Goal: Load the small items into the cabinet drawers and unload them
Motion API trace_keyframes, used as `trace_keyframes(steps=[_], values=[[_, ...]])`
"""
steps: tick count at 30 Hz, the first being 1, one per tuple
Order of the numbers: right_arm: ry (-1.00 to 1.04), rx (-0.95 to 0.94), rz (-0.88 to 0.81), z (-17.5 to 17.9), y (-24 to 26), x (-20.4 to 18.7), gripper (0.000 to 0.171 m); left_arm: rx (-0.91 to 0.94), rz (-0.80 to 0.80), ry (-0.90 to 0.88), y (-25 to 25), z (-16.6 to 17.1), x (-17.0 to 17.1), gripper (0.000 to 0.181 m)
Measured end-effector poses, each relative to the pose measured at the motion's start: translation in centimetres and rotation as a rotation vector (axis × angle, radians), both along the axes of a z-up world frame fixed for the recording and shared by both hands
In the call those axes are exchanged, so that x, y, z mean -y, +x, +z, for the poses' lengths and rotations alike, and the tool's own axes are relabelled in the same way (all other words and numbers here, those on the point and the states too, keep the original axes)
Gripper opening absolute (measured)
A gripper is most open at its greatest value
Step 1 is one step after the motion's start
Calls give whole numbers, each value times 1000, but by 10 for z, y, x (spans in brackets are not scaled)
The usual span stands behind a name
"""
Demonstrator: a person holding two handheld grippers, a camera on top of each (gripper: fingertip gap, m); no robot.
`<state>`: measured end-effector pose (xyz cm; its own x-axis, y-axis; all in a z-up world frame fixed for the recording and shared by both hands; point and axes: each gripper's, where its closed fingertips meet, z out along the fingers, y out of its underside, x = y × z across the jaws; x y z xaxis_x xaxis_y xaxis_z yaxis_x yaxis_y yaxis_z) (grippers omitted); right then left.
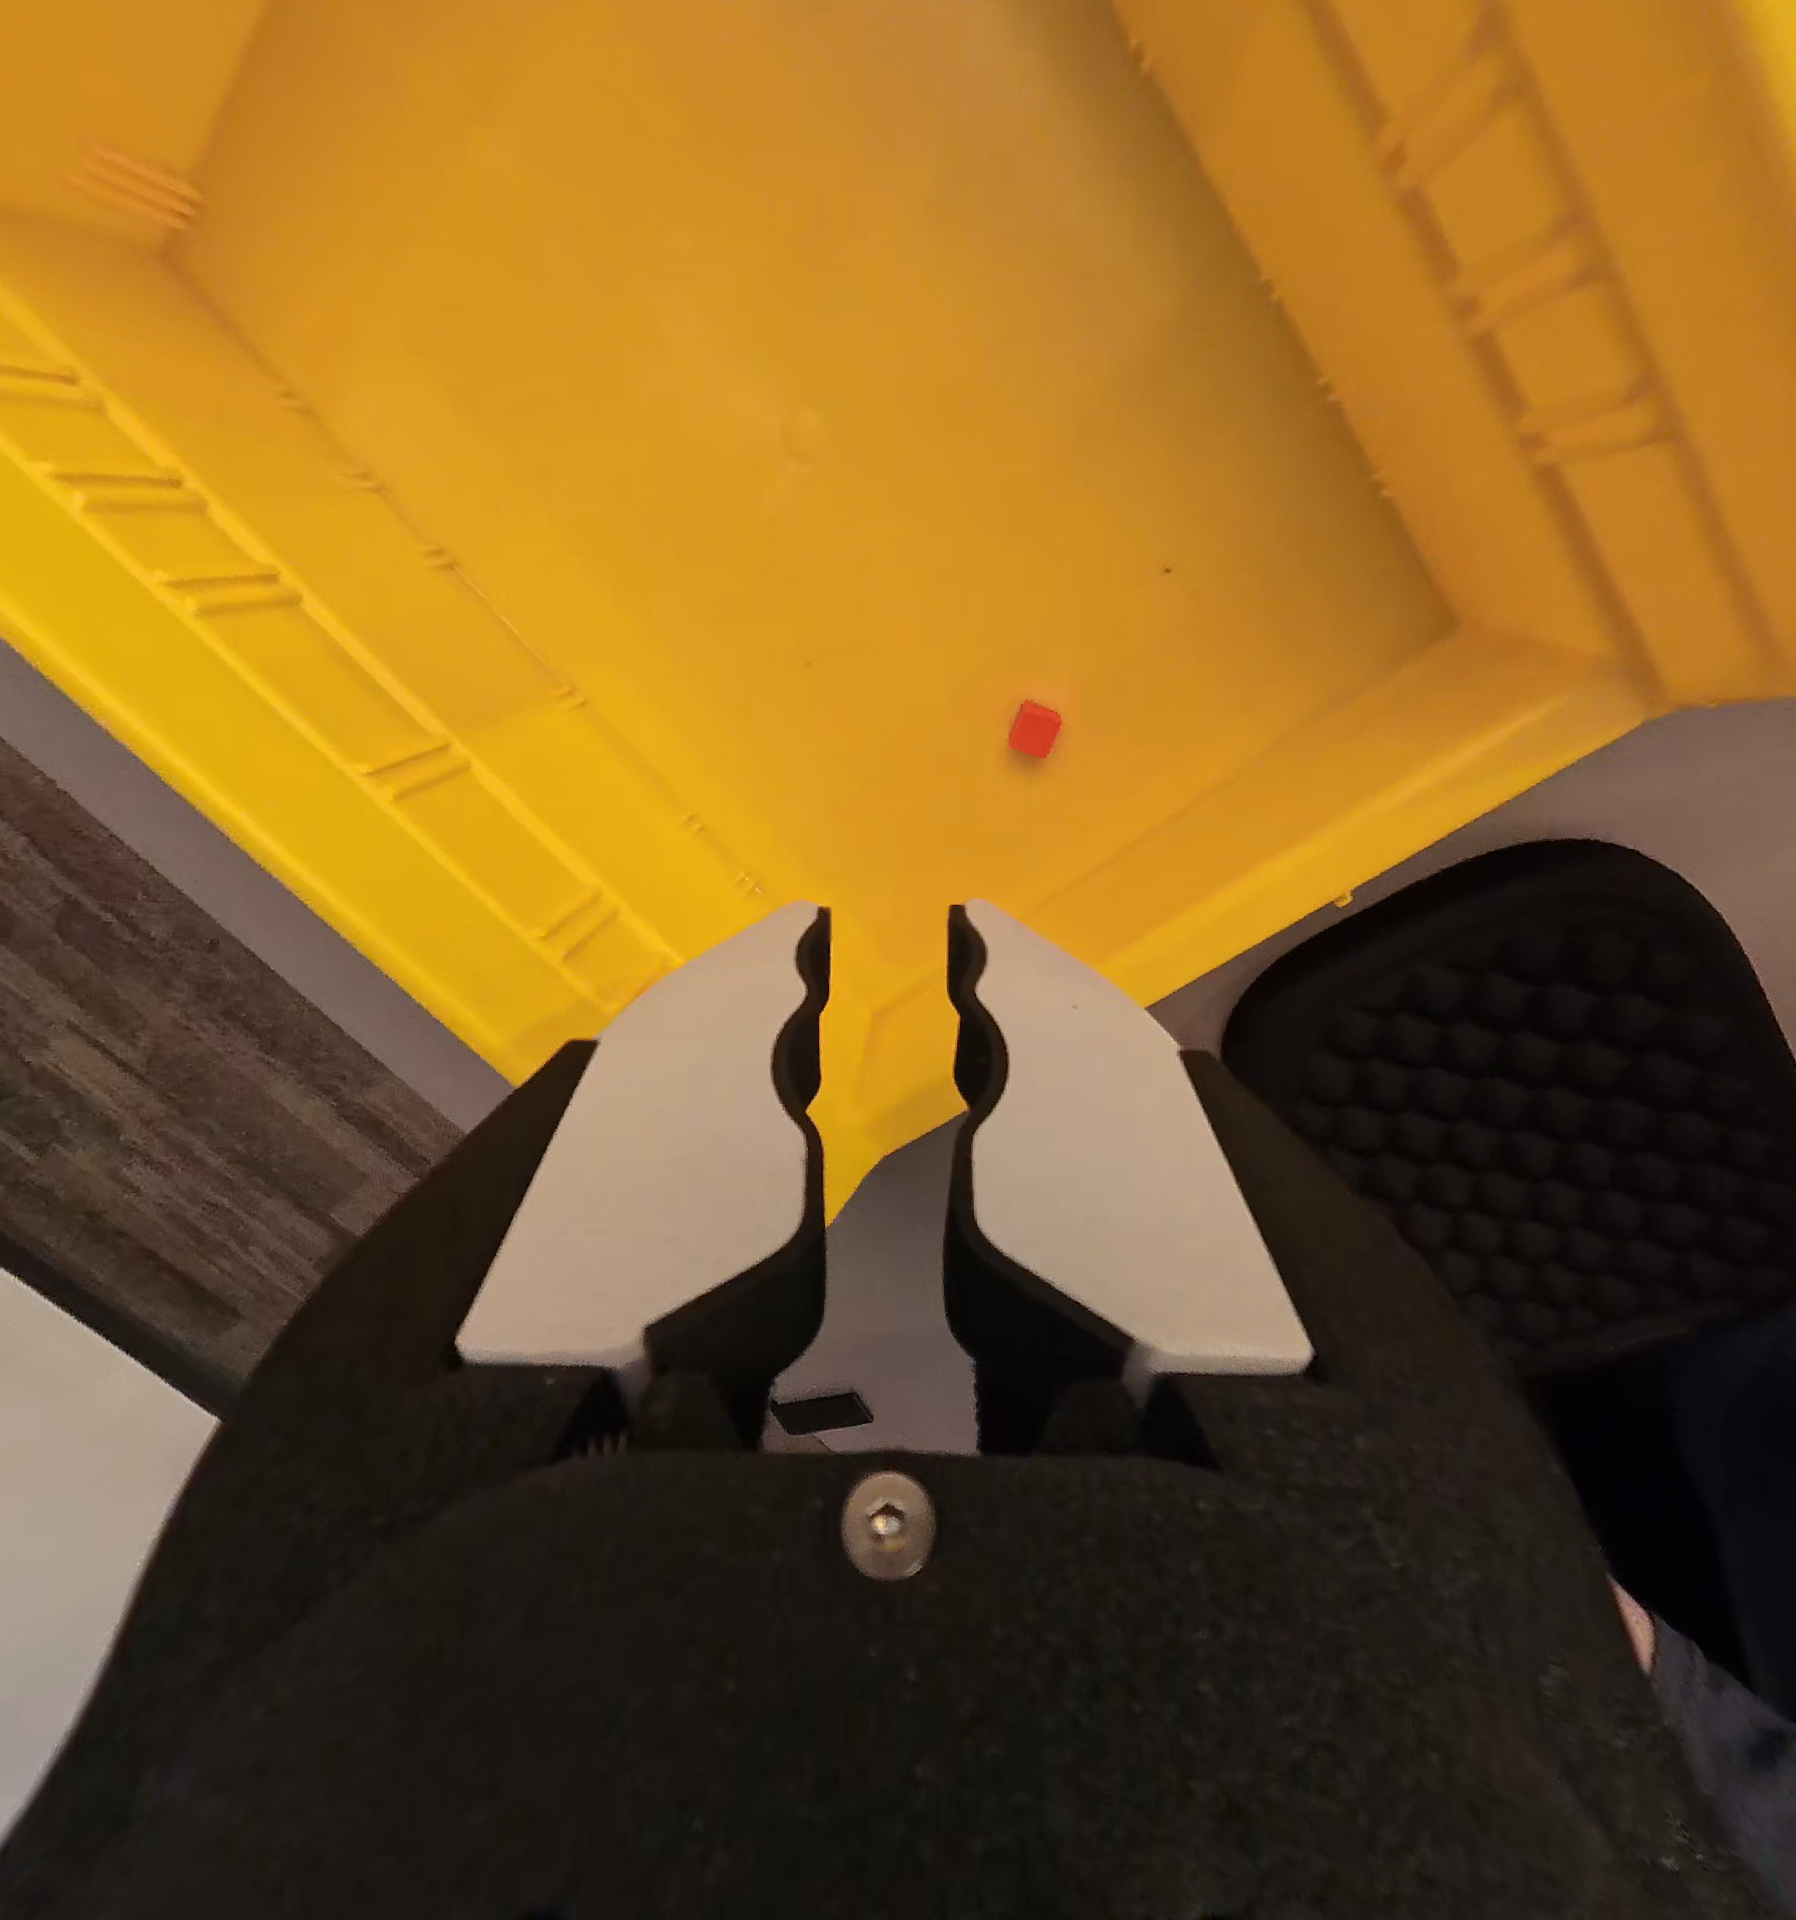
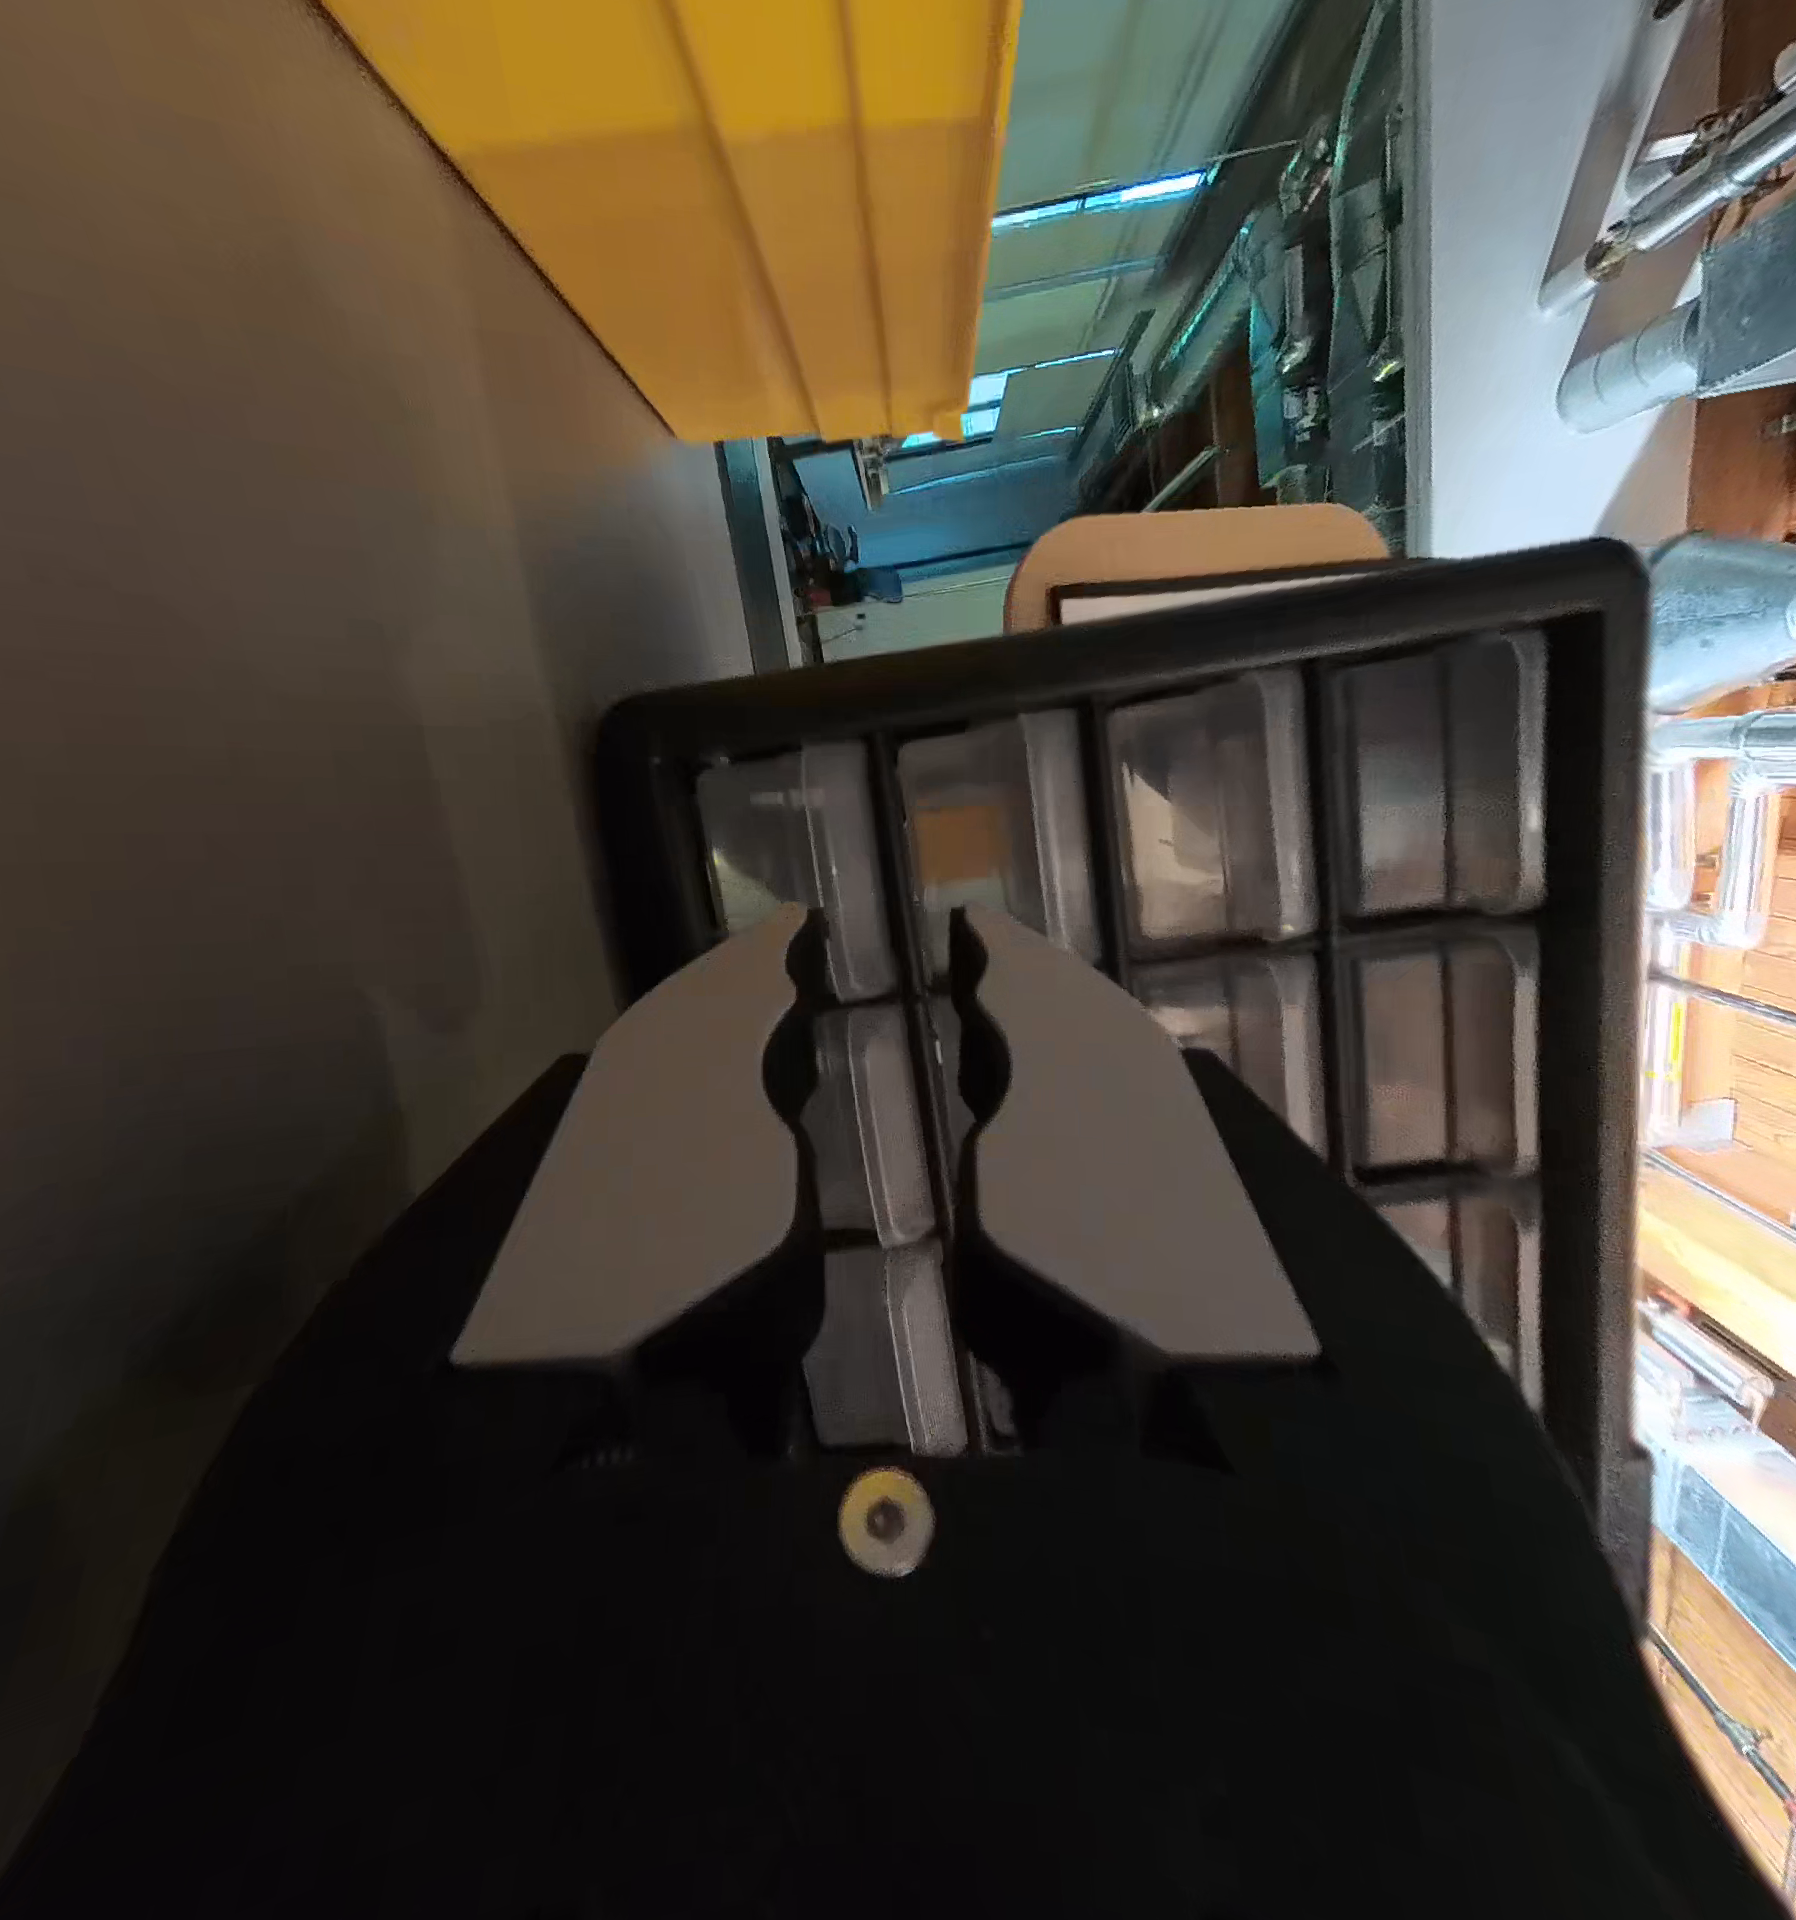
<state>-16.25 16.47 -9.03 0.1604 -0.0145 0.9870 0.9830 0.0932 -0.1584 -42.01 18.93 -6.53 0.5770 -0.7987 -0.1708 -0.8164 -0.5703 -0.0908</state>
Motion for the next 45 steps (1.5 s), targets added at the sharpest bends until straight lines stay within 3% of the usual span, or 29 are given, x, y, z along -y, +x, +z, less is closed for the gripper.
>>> trace_keyframes(steps=[10, 22, 45], values=[[4, 124, -34, -12, 4, -33, 17, -10, 13, -101, -1, -17, 3, 21], [-15, 109, -18, -10, 1, -9, 12, -29, 57, -367, 12, -67, 12, 32], [-83, 54, -31, -13, -3, 14, 12, -67, -68, -369, 24, -85, 8, 20]])
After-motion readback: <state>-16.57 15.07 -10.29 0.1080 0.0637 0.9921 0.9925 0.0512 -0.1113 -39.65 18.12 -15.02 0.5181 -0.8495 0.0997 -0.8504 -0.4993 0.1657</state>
